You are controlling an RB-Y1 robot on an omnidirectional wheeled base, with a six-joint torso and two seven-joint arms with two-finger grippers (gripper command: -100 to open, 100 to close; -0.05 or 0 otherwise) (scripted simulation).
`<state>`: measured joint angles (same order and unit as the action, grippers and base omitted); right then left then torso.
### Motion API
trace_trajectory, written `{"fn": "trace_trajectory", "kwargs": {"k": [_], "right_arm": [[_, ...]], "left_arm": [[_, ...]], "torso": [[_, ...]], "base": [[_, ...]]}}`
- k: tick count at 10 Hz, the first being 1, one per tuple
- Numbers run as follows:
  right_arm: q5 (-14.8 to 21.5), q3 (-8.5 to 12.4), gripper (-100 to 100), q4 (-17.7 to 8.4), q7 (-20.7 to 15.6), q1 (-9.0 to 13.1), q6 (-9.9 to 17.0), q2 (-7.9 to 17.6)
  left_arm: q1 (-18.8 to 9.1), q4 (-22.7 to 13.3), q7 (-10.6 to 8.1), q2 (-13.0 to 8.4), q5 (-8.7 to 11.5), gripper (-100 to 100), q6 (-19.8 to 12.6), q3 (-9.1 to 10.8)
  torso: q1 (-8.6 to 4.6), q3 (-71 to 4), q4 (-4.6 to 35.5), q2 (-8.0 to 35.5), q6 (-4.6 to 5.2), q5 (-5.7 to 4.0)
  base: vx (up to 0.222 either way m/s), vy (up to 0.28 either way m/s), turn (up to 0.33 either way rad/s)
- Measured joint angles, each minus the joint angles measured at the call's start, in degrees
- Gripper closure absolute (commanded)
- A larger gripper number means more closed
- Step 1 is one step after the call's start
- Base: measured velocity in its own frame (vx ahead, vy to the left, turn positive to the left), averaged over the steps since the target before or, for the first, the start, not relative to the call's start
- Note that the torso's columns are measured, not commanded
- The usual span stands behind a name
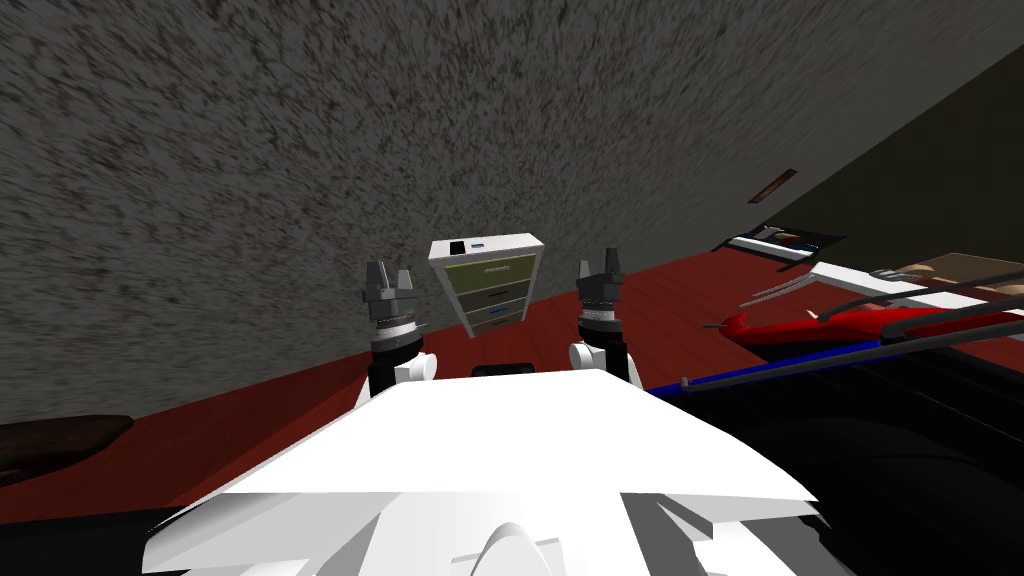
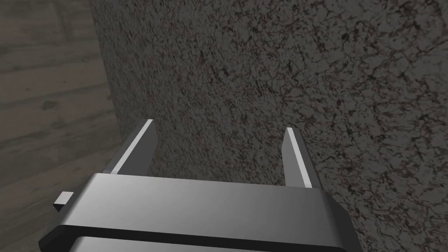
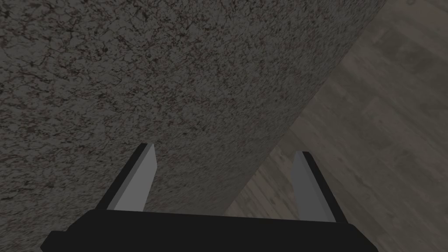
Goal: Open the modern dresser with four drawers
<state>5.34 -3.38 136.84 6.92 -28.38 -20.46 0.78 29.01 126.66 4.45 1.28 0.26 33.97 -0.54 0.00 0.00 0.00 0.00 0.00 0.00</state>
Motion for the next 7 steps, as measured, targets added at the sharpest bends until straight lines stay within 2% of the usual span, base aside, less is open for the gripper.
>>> {"fn": "trace_trajectory", "kwargs": {"k": [2, 7], "right_arm": [[0.0, 0.0, 0, 0.0, 0.0, 0.0, 0.0, 0.0], [0.0, 0.0, 0, 0.0, 0.0, 0.0, 0.0, 0.0]], "left_arm": [[0.0, 0.0, 0.00, 0.0, 0.0, 0, 0.0, 0.00], [0.0, 0.0, 0.00, 0.0, 0.0, 0, 0.0, 0.00]], "torso": [[0.00, -12.0, 6.0, 6.0, 0.00, 0.00], [0.00, -53.8, 26.9, 26.9, 0.00, 0.00]], "base": [[0.000, 0.000, 0.000], [0.000, 0.000, 0.000]]}}
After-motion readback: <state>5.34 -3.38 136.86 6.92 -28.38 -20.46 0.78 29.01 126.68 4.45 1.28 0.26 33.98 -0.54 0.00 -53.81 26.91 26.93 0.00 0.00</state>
